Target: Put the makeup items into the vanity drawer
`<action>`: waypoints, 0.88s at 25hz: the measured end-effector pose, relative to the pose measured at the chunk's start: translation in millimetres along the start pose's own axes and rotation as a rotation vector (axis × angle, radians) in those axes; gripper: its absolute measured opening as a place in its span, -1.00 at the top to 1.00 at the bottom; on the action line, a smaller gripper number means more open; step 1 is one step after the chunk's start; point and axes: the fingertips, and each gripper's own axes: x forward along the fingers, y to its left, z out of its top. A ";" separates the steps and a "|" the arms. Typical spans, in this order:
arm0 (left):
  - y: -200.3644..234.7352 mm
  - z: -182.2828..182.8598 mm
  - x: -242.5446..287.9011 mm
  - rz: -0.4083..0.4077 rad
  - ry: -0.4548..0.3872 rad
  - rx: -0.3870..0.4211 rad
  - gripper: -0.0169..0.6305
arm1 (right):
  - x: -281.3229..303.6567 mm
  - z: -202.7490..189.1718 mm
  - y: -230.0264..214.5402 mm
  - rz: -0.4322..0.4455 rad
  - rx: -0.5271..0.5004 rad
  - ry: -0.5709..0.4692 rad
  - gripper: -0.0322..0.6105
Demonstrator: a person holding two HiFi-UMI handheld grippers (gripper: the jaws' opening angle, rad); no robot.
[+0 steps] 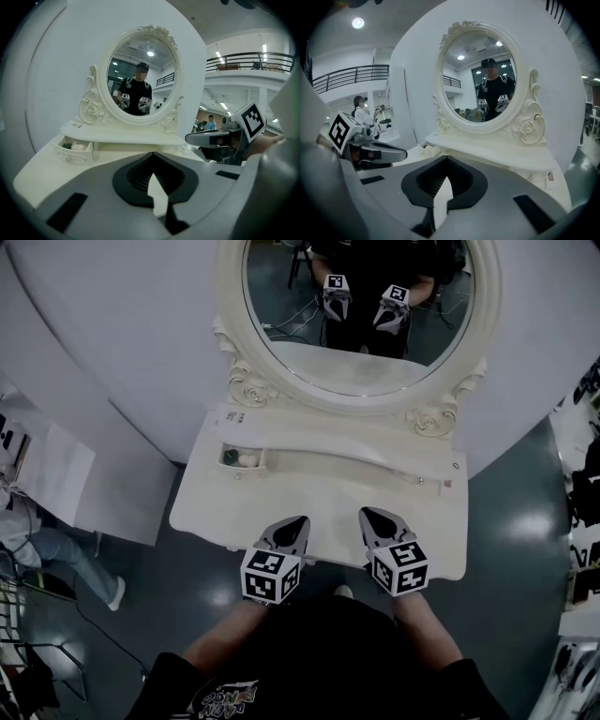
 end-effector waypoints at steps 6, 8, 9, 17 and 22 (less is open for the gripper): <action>-6.7 0.4 0.9 0.032 -0.007 0.002 0.92 | -0.3 -2.7 1.3 0.038 -0.010 -0.005 0.81; -8.5 -0.7 0.5 0.040 -0.008 0.000 0.92 | -0.8 -4.8 1.4 0.048 -0.011 -0.005 0.81; -9.4 -1.5 0.4 0.042 -0.008 -0.002 0.92 | -1.0 -5.9 1.4 0.052 -0.010 -0.003 0.81; -9.3 -5.5 -1.7 0.050 0.000 -0.008 0.92 | 0.8 -10.9 7.1 0.073 -0.009 0.006 0.81; -6.3 -4.4 -3.0 0.050 0.002 -0.005 0.92 | 4.0 -11.4 11.0 0.080 -0.010 0.010 0.81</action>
